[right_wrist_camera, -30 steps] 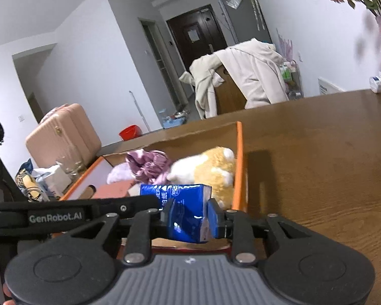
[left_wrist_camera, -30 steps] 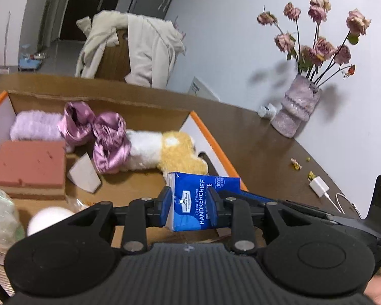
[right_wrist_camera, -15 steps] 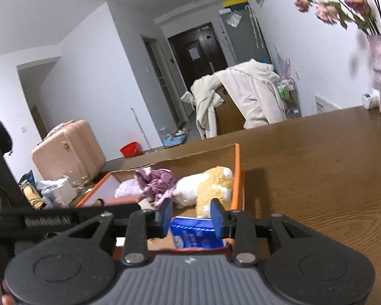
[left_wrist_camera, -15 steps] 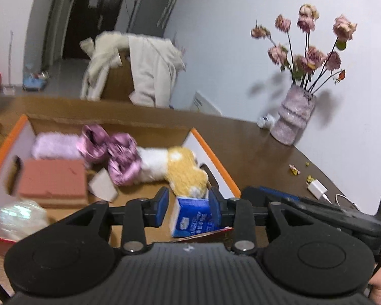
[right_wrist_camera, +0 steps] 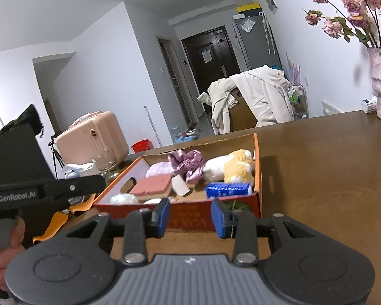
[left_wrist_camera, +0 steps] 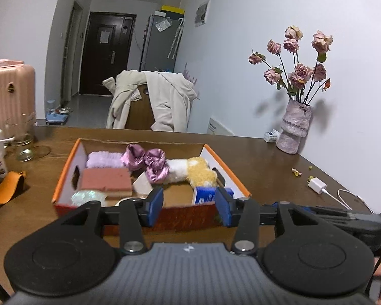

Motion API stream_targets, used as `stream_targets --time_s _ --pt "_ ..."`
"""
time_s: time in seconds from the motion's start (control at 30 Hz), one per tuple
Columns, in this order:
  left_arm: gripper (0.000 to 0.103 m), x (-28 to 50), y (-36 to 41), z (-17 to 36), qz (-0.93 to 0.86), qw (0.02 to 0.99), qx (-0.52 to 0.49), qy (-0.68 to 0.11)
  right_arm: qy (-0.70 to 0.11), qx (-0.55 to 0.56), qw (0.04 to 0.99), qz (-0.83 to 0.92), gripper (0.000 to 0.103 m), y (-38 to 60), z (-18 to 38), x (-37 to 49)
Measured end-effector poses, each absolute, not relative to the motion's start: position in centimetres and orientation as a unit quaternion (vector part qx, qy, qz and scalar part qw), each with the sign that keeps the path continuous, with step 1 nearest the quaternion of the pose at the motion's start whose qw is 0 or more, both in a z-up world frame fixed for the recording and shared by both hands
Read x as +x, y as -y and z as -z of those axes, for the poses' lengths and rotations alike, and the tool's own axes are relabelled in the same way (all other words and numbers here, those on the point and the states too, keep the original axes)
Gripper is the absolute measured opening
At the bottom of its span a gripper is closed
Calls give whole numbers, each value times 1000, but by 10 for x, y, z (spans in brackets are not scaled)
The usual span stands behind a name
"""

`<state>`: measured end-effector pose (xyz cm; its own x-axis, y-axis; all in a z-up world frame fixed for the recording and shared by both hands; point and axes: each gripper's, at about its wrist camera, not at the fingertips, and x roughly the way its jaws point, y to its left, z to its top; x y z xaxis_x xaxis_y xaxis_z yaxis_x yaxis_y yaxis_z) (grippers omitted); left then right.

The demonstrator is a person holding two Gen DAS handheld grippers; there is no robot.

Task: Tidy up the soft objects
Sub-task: 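Move both open tools back over the lavender pouch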

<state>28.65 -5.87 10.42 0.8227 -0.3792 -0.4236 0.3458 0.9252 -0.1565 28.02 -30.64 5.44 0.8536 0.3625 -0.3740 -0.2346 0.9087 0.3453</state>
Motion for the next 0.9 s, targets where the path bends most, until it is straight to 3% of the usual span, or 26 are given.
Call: stream_targets --time_s 0.13,0.37,0.57,0.9 --pt "54 259 53 -94 176 958 -10 -227 -221 130 953 -160 47 294 -52 253" --pt "55 219 29 -64 164 951 -23 -263 -237 119 951 -158 47 274 -39 205" --pt "61 195 19 -39 168 942 -21 -290 -253 107 948 -159 47 261 -26 181" --pt "70 187 54 -7 197 930 33 -309 -265 100 944 -167 47 251 -19 172"
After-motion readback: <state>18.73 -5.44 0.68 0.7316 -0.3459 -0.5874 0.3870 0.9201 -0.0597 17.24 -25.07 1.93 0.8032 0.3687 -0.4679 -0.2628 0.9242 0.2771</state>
